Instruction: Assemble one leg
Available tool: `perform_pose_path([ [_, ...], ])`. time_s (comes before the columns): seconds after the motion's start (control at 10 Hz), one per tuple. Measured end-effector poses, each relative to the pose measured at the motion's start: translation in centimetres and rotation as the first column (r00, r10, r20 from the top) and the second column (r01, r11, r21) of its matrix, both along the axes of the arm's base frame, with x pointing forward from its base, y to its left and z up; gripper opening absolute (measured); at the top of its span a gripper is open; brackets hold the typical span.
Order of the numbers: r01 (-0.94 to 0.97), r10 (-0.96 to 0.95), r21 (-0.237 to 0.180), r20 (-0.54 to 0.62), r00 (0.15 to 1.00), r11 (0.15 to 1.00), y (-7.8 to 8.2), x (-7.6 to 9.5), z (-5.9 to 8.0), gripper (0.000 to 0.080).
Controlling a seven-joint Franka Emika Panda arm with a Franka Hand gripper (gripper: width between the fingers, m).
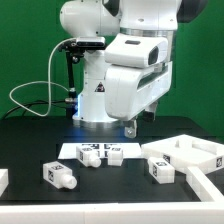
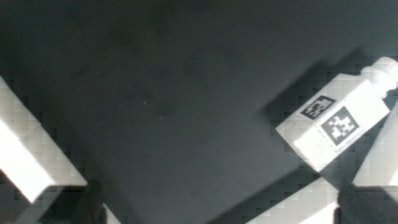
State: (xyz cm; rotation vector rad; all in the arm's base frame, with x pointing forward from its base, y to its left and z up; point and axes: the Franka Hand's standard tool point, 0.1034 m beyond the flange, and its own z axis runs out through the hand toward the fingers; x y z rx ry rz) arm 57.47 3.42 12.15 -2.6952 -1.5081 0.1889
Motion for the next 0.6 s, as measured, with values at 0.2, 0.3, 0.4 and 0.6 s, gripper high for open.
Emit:
perform_pose_path([
  [0.2,0.0,0.0,0.0,0.0,1.0,1.0,0.0,0.0,0.0,0.0649],
  [0.3,0.0,0.0,0.0,0.0,1.0,1.0,0.0,0.0,0.0,0.0649],
  [0.4,0.0,0.0,0.0,0.0,1.0,1.0,0.0,0.0,-0.02,0.0649],
  [0.6,0.004,-0.004,-0.001,-0.001,1.0,1.0,0.05,-0.08,-0.11,0.0649],
])
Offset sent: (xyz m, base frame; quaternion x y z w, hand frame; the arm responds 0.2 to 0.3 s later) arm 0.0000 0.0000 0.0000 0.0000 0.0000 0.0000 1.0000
